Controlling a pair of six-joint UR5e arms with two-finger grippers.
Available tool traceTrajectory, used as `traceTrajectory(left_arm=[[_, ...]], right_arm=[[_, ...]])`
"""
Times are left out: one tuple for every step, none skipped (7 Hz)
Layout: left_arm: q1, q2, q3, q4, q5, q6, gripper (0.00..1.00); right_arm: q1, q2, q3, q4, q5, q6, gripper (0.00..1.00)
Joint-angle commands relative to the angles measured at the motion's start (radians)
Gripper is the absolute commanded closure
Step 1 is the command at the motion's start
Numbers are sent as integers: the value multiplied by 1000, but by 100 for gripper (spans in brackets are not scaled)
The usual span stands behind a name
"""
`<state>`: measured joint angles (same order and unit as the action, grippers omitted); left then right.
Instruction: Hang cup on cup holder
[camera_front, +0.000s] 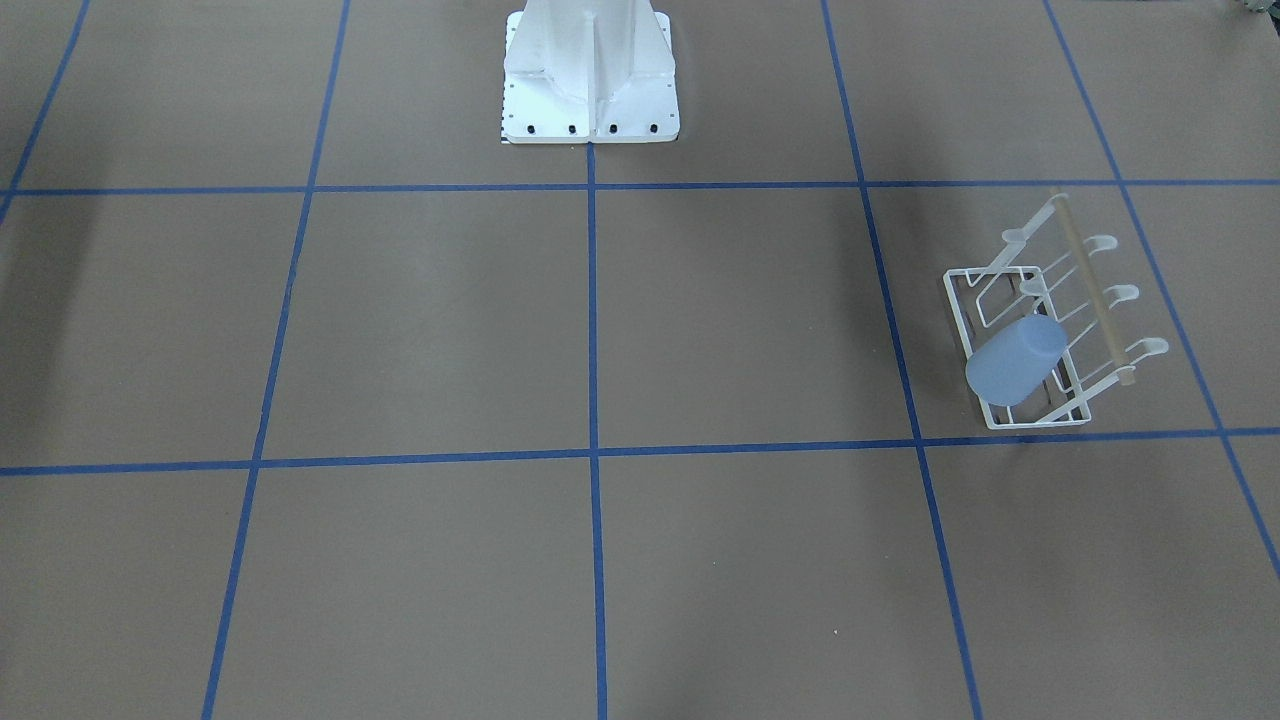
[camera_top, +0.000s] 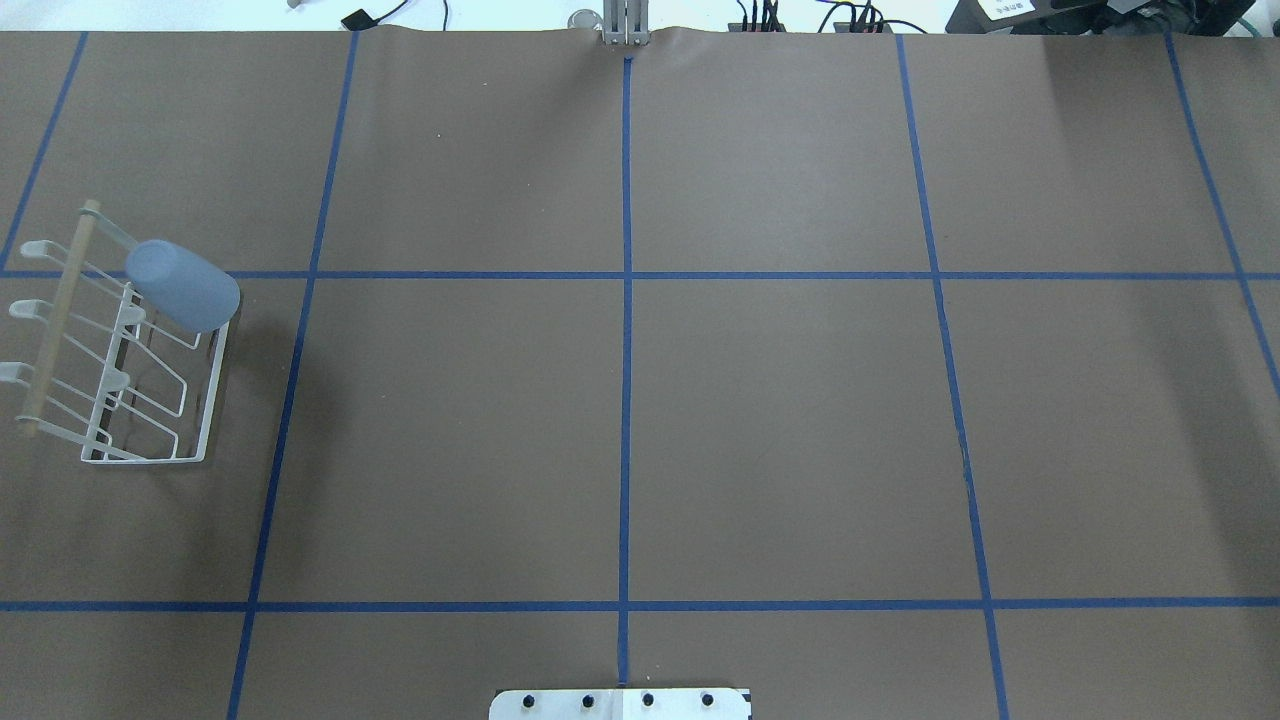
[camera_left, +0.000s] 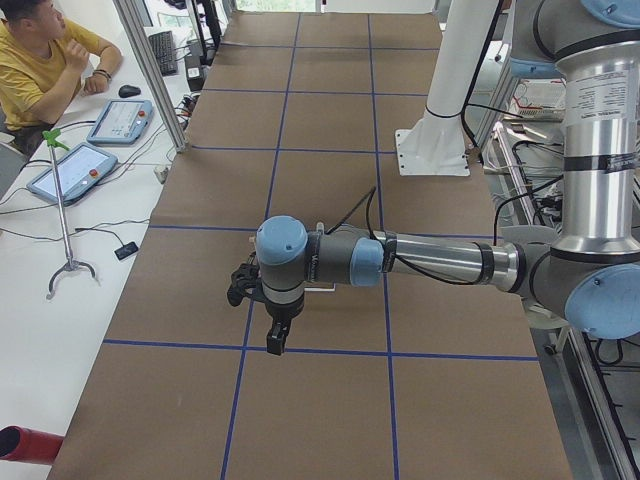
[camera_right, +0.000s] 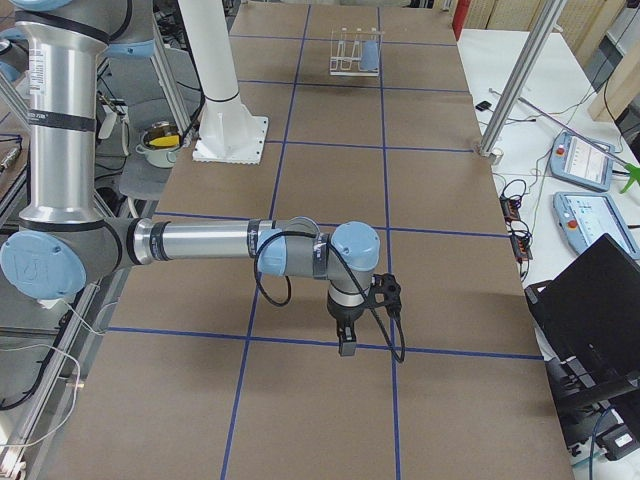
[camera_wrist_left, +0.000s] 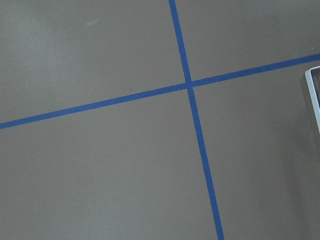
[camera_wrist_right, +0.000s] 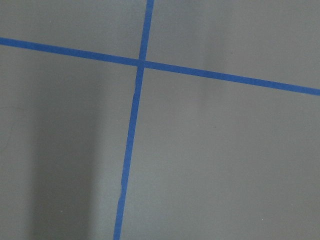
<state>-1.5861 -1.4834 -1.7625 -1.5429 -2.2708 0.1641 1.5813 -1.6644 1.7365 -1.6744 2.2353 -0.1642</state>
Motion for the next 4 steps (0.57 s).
traceTrajectory(left_arm=[[0,0,-5,1,0,0,1],[0,2,-9,1,0,0,1],[0,2,-17,3,0,0,1],[0,2,-18,3,0,0,1]], right_arm=[[0,0,0,-1,1,-1,0],[0,0,0,-1,1,0,0],[0,0,0,-1,1,0,0],[0,0,0,-1,1,0,0]])
